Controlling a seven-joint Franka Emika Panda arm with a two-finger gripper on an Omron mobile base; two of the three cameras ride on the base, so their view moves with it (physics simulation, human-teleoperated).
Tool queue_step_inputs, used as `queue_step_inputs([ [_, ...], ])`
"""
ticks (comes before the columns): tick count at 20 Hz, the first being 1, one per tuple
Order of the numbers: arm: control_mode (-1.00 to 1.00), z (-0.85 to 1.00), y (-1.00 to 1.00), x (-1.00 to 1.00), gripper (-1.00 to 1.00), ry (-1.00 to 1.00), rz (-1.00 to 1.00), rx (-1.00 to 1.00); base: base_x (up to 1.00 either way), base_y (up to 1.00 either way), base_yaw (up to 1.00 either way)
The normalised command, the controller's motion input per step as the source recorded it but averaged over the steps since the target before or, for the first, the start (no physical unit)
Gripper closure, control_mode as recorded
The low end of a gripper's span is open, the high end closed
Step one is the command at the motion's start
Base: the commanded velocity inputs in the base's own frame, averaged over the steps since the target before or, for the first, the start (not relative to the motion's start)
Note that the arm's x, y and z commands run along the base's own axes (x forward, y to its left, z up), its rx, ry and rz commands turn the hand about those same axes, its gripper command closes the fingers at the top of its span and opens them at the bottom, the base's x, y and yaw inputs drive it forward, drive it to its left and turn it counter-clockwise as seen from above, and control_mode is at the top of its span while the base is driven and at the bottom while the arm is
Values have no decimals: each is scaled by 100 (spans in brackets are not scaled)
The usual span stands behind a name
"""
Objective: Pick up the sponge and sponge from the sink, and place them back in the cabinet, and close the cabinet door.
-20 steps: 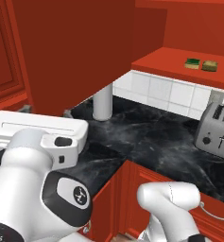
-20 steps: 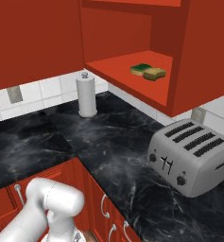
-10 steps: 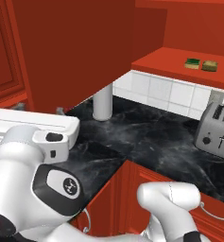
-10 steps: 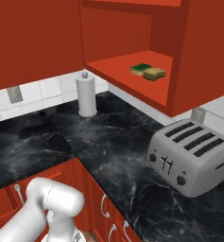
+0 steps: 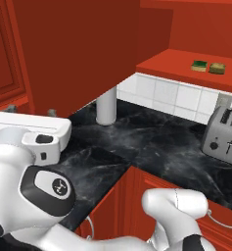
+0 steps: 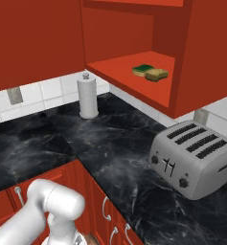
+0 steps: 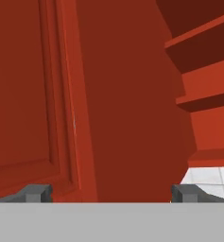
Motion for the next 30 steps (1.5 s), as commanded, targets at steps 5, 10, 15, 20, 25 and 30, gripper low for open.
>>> queue_step_inputs([
  [5, -100, 0, 18, 7, -100, 0, 0, 0, 0, 0, 0],
  [10, -100, 0, 11, 2, -100, 0, 0, 0, 0, 0, 0],
  [15, -100, 0, 0, 4, -100, 0, 0, 0, 0, 0, 0],
  [20, -100, 0, 0, 5, -100, 0, 0, 0, 0, 0, 0],
  [25, -100, 0, 0, 4, -100, 0, 0, 0, 0, 0, 0],
  [30, -100, 0, 0, 7, -100, 0, 0, 0, 0, 0, 0],
])
